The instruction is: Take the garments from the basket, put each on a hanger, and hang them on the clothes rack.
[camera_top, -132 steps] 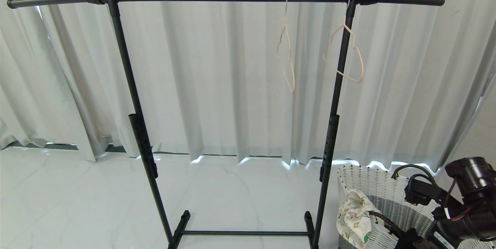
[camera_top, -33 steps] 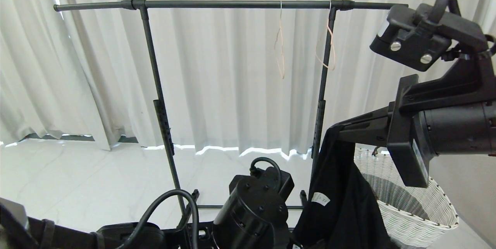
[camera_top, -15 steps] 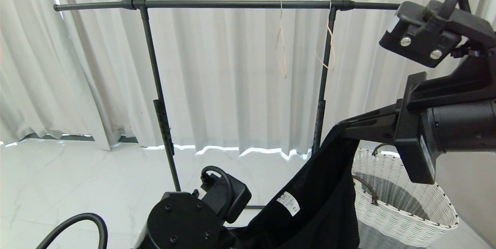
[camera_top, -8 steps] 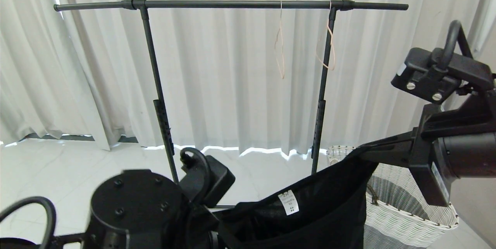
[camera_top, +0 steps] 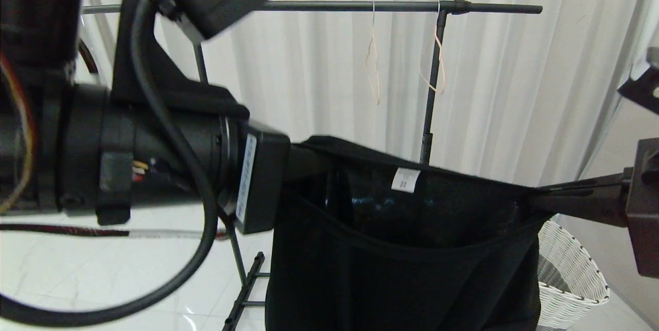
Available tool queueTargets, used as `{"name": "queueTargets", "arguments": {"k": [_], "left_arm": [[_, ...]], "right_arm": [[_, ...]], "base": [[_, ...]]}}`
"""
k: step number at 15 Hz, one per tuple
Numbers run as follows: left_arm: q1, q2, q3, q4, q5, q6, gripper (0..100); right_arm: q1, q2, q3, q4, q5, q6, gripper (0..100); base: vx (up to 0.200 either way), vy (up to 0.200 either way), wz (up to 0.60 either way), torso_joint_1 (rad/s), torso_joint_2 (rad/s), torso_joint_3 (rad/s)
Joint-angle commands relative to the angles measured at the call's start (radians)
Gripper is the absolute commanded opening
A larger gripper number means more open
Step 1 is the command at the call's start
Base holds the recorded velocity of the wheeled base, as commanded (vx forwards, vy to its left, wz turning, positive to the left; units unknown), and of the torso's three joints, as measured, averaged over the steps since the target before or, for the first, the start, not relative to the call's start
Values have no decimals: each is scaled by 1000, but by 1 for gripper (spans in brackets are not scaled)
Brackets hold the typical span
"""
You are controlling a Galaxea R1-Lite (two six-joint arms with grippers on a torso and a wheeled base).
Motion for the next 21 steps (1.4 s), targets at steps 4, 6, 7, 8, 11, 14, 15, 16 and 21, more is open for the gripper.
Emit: {"name": "queueTargets", "arguments": {"k": [4, 6, 7, 8, 11, 14, 15, 16, 21], "left_arm": [[20, 62, -120, 61, -14, 14, 0], [20, 57, -74, 61, 30, 77, 0], [20, 50, -43, 59, 55, 118, 0], [20, 42, -13, 58, 66, 164, 0], [15, 30, 20, 26, 55, 218, 0], [18, 65, 10, -117, -12, 227, 0], [18, 73, 17, -119, -16, 247, 0], [18, 77, 20, -117, -20, 270, 0], [14, 85, 44, -116, -39, 270, 0]], "right_arm": [[-93, 34, -138, 0, 27, -7, 0], [-91, 32, -137, 1, 27, -8, 0], [-90, 28, -135, 1, 27, -13, 0], [-90, 19, -134, 4, 27, -22, 0], [-85, -29, -134, 55, 36, -34, 0], [33, -142, -134, 257, 127, -40, 0], [93, -156, -124, 277, 128, -40, 0], [128, -156, -114, 276, 127, -39, 0], [148, -141, -118, 267, 114, -39, 0]], "base": [[0, 0, 0, 0, 0, 0], [0, 0, 0, 0, 0, 0], [0, 0, 0, 0, 0, 0], [0, 0, 0, 0, 0, 0], [0, 0, 0, 0, 0, 0], [0, 0, 0, 0, 0, 0], [0, 0, 0, 0, 0, 0], [0, 0, 0, 0, 0, 0], [0, 0, 0, 0, 0, 0]]}}
